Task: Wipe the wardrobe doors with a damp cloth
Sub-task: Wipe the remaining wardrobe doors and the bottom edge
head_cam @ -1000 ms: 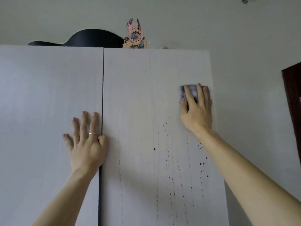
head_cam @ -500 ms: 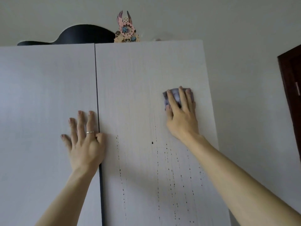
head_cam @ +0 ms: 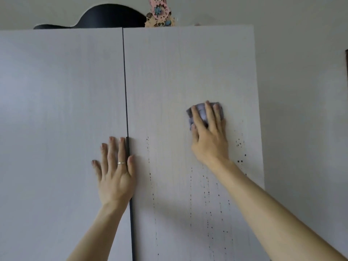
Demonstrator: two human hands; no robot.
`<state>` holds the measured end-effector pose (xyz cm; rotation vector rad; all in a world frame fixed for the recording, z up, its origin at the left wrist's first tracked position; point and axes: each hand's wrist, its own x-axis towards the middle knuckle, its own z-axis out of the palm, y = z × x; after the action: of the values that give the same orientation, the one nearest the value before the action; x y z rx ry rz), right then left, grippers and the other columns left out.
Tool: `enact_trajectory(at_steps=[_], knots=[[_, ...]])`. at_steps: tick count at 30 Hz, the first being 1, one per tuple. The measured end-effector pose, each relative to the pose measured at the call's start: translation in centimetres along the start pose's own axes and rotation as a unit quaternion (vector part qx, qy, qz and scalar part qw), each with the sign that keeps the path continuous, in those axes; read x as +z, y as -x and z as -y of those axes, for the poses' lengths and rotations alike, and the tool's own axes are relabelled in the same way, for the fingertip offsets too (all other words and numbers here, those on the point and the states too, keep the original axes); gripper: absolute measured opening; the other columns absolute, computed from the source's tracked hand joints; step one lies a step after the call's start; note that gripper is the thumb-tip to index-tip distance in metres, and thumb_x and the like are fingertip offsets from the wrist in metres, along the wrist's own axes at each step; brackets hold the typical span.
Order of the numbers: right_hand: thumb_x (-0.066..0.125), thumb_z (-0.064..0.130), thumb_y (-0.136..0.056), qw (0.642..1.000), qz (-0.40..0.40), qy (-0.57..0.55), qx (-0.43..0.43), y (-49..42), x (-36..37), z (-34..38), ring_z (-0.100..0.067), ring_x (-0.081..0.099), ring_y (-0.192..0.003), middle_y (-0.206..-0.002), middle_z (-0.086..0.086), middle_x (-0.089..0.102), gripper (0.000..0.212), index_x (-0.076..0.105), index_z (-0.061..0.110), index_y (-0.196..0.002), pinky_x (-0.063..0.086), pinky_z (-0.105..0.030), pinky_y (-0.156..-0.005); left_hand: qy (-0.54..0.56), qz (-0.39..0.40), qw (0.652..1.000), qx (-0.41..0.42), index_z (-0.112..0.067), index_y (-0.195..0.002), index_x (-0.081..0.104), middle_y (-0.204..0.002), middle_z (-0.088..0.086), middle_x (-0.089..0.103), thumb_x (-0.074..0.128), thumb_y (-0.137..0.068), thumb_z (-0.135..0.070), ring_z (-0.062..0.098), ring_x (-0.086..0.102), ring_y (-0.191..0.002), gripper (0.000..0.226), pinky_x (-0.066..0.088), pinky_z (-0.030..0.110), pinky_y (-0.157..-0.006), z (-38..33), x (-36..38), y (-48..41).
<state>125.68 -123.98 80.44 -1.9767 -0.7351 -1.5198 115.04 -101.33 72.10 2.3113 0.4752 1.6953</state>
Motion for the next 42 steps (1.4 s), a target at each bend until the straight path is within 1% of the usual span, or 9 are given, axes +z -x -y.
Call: enact_trajectory(at_steps=[6, 10, 14, 17, 19, 21, 28, 36, 42], knots=[[0.035, 0.033, -0.104, 0.937, 0.085, 0.087, -0.327, 6.0, 1.4, -0.8, -0.026, 0.013, -0.154, -0.165, -0.004, 0.023, 0.052, 0.033, 0.028, -0.155, 0.018, -0.049, -0.123, -0.008, 0.005, 1.0, 0.007, -0.04, -0.159, -0.002, -0.167, -0.012, -0.011, 0.008, -0.101, -0.053, 0.003, -0.024, -0.148, 0.06, -0.004, 0.05, -0.124, 0.4, 0.1, 0.3], [0.024, 0.037, -0.109, 0.986, 0.063, 0.075, -0.138, -3.1, -1.5, -1.3, -0.022, -0.006, -0.155, -0.168, -0.002, 0.002, 0.051, 0.015, 0.031, -0.159, 0.007, -0.047, -0.125, 0.003, 0.004, 1.0, 0.0, -0.044, -0.157, -0.007, -0.166, -0.016, -0.013, 0.006, -0.101, -0.052, 0.005, -0.021, -0.15, 0.059, -0.006, 0.049, -0.124, 0.2, 0.4, 0.3], [0.029, 0.033, -0.107, 1.0, -0.023, 0.0, 0.017, -4.4, -0.5, 0.7, -0.027, -0.004, -0.154, -0.168, -0.005, 0.006, 0.051, 0.026, 0.026, -0.158, 0.005, -0.049, -0.125, -0.002, 0.006, 1.0, 0.005, -0.045, -0.156, -0.01, -0.166, -0.015, -0.013, 0.004, -0.101, -0.053, 0.006, -0.021, -0.15, 0.058, -0.008, 0.047, -0.124, 0.2, 0.3, 0.5], [0.034, 0.032, -0.105, 0.992, 0.013, 0.02, -0.127, 1.8, 1.9, 2.7, -0.027, 0.001, -0.155, -0.167, -0.007, 0.013, 0.052, 0.031, 0.025, -0.156, 0.011, -0.055, -0.123, -0.006, 0.009, 1.0, 0.007, -0.044, -0.155, -0.012, -0.166, -0.015, -0.015, 0.002, -0.1, -0.054, 0.004, -0.025, -0.148, 0.058, -0.009, 0.047, -0.124, 0.3, 0.3, 0.4], [0.04, 0.031, -0.103, 0.945, 0.078, 0.066, -0.312, 3.6, 2.5, 2.5, -0.026, 0.009, -0.154, -0.165, -0.005, 0.021, 0.052, 0.034, 0.028, -0.155, 0.018, -0.054, -0.122, -0.007, 0.002, 1.0, 0.016, -0.043, -0.155, -0.013, -0.166, -0.014, -0.015, 0.003, -0.101, -0.053, 0.005, -0.024, -0.149, 0.058, -0.008, 0.047, -0.124, 0.7, 0.5, 0.6], [0.035, 0.037, -0.104, 0.918, 0.095, 0.092, -0.373, 0.9, 1.8, 2.3, -0.023, 0.012, -0.154, -0.165, -0.003, 0.023, 0.051, 0.032, 0.032, -0.155, 0.019, -0.05, -0.122, -0.009, -0.007, 0.999, 0.031, -0.042, -0.156, -0.011, -0.165, -0.015, -0.016, 0.006, -0.103, -0.052, 0.007, -0.02, -0.151, 0.057, -0.008, 0.047, -0.124, 1.0, 0.9, 1.0], [0.03, 0.032, -0.104, 0.992, 0.019, 0.007, -0.128, -5.5, 2.3, 7.6, -0.026, 0.002, -0.155, -0.167, -0.006, 0.013, 0.052, 0.034, 0.027, -0.155, 0.005, -0.051, -0.124, -0.008, -0.019, 0.999, 0.034, -0.038, -0.159, -0.007, -0.165, -0.017, -0.016, 0.007, -0.105, -0.049, 0.008, -0.015, -0.152, 0.057, -0.007, 0.045, -0.124, 1.9, 1.9, 2.3], [0.04, 0.037, -0.101, 0.901, 0.105, 0.1, -0.41, 0.5, 3.6, 5.9, -0.023, 0.02, -0.152, -0.163, -0.001, 0.029, 0.051, 0.04, 0.033, -0.151, 0.021, -0.051, -0.121, -0.006, -0.033, 0.999, 0.041, -0.037, -0.159, -0.005, -0.168, -0.012, -0.006, 0.004, -0.105, -0.05, 0.011, -0.008, -0.154, 0.056, -0.003, 0.047, -0.124, 2.4, 2.4, 2.5], [0.034, 0.03, -0.106, 0.987, 0.039, 0.029, -0.152, -4.1, 2.5, 7.6, -0.023, 0.0, -0.155, -0.168, -0.003, 0.01, 0.05, 0.031, 0.03, -0.156, 0.004, -0.05, -0.124, -0.003, -0.029, 0.999, 0.038, -0.035, -0.16, -0.001, -0.168, -0.012, -0.007, 0.01, -0.106, -0.047, 0.011, -0.01, -0.154, 0.056, -0.002, 0.049, -0.124, 2.3, 2.2, 2.5]])
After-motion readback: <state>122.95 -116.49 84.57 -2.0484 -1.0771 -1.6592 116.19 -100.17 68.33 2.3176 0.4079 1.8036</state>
